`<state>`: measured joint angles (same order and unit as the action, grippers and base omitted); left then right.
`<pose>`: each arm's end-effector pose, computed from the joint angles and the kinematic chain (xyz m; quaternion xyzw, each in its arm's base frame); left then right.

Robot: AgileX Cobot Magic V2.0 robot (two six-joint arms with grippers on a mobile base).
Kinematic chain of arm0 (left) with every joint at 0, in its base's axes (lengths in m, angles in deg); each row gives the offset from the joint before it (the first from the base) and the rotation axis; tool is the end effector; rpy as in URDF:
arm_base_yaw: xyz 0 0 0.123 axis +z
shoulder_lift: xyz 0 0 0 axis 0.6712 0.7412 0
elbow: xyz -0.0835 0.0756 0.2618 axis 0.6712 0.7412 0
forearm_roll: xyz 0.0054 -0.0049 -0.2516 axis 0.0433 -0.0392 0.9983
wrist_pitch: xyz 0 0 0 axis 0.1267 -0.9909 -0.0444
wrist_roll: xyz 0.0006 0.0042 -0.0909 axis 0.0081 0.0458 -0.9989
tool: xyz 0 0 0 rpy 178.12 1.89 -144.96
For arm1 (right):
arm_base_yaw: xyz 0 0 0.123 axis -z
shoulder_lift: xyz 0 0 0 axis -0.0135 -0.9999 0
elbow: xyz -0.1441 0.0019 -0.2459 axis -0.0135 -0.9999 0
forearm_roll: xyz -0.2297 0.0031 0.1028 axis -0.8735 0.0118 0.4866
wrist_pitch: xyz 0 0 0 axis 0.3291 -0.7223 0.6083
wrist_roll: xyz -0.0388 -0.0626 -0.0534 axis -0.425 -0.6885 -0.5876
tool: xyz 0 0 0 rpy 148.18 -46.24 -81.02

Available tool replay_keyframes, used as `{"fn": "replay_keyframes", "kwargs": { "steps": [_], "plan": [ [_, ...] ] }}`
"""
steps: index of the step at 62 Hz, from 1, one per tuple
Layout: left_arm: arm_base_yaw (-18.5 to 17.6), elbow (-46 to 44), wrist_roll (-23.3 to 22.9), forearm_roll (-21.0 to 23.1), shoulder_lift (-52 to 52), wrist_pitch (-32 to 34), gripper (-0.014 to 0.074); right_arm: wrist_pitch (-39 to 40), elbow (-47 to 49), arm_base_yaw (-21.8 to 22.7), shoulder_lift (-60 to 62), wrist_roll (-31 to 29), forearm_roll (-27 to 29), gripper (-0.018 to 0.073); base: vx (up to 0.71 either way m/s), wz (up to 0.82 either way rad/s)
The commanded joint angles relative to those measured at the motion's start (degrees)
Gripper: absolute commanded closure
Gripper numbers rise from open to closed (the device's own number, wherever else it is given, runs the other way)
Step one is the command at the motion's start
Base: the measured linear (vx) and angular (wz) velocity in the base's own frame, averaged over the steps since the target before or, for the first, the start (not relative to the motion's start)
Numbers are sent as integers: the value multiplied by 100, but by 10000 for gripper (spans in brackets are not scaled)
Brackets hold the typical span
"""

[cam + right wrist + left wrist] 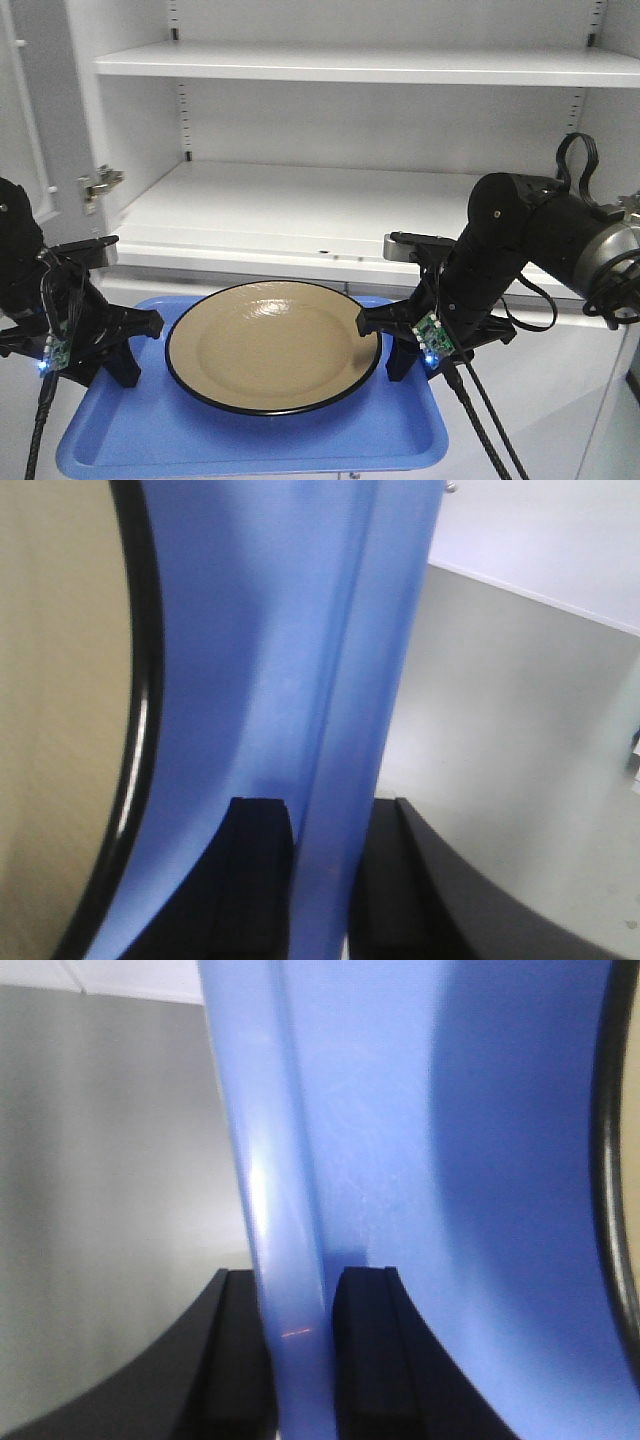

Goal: Place disk in tray to left cabinet
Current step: 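Carry the tray with both grippers toward the open white cabinet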

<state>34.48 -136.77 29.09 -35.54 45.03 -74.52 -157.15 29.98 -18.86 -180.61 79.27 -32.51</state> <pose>0.3770 -0.0718 0.3180 0.0557 0.9805 -0.1276 0.1385 0.3999 0.1489 0.3060 -0.1067 0.9760 0.1287 0.1396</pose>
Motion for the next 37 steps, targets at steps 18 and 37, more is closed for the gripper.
{"fn": "replay_keyframes", "kwargs": {
  "steps": [18, 37],
  "plan": [
    [-3, -198, 93, -31, -345, 22, 597, 151, 218, 35, 412, -124, -70, 563, 23, -26],
    [-3, -198, 93, -31, -345, 22, 597, 151, 218, 35, 412, -124, -70, 563, 18, -20]
  ]
}}
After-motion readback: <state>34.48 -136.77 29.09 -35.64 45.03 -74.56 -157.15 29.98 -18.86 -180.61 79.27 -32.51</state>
